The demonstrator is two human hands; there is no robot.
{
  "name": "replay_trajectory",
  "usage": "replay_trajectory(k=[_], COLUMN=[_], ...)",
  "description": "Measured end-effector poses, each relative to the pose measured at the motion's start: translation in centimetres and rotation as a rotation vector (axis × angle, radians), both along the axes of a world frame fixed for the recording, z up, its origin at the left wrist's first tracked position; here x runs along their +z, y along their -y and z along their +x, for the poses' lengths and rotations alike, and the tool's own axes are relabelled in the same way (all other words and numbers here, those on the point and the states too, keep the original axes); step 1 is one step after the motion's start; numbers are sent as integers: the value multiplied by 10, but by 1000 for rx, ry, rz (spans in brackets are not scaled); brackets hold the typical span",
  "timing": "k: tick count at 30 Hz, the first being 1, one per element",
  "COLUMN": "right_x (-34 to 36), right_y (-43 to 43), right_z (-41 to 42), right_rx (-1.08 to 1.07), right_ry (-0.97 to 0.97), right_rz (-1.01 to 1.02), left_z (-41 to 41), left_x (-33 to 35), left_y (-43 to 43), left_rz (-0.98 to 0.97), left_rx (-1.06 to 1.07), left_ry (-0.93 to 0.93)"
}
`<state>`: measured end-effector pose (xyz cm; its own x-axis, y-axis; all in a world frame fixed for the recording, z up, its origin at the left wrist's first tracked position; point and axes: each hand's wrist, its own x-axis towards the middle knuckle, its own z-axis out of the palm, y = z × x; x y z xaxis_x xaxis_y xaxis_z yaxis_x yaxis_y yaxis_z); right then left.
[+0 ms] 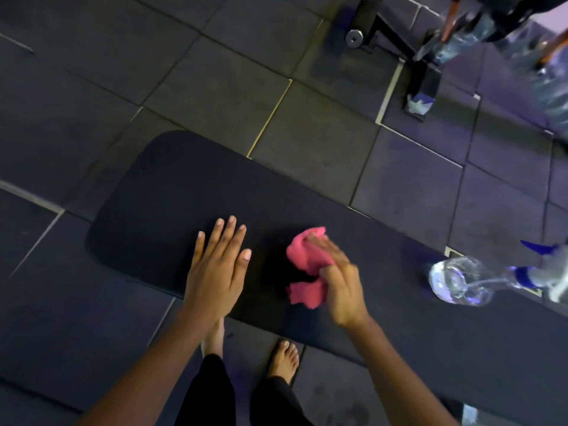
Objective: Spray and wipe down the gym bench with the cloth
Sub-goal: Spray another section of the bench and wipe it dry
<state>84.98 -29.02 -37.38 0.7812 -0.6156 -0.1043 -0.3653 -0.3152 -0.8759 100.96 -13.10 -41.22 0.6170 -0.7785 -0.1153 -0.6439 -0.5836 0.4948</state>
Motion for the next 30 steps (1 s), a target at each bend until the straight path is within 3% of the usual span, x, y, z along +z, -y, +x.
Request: replay_trajectory(k=[2, 6, 9, 16, 22, 25, 30], right_x=[0, -19, -33, -32, -6, -6, -31], right_y=[25, 19, -1, -22, 2, 31, 29], right_z=[-14, -30, -45, -108, -141, -138, -119], right_rx=[10, 280, 358, 397, -157, -228, 55], right_ry=[-109, -441, -390, -226, 68, -18, -289], right_rz=[-103, -349, -408, -253, 82, -34, -290], left_z=[-13, -38, -56, -81, -97, -105, -108], left_x=[0, -2, -3, 6, 10, 5, -8], left_y=[10, 23, 27, 29, 58, 74, 93], left_rz=[4, 27, 64, 56, 23, 17, 19], left_rx=[-43, -137, -203, -251, -311, -352, -386], left_ry=[-3, -5, 9, -3, -38, -39, -23])
